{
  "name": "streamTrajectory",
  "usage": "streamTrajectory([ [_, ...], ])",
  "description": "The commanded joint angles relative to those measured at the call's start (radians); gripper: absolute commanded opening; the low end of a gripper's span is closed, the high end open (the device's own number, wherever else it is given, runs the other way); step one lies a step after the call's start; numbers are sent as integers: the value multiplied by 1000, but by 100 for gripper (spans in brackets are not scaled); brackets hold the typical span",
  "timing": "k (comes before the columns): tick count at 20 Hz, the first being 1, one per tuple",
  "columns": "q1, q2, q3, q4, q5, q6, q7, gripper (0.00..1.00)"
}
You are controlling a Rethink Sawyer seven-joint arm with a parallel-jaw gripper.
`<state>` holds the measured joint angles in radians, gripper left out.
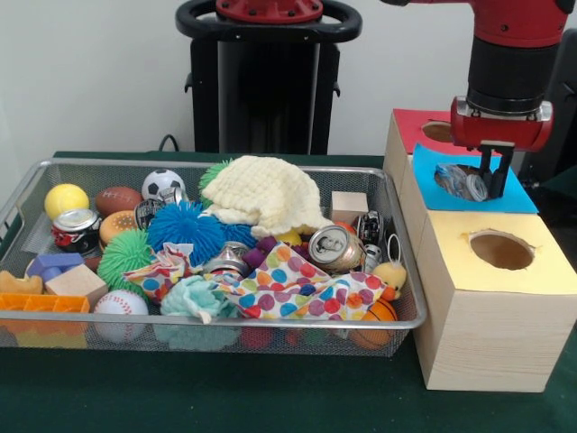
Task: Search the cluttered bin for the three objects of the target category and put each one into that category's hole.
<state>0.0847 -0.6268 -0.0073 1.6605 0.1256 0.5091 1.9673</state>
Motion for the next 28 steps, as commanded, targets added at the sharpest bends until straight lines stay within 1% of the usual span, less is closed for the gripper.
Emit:
streamTrajectory([
  [1, -71, 179, 47, 22, -30, -128, 101, 0],
  [11, -66, 139, 42, 30, -34, -100, 95, 0],
  [14, -71, 151, 42, 25, -43, -123, 91, 0],
  [17, -56, 140, 25, 17, -41, -94, 100, 0],
  [19, -49, 118, 20, 23, -35, -60, 105, 0],
  [23, -20, 44, -10, 29, -32, 32, 120, 0],
  [28, 37, -62, -75, -6, -36, 217, 144, 0],
])
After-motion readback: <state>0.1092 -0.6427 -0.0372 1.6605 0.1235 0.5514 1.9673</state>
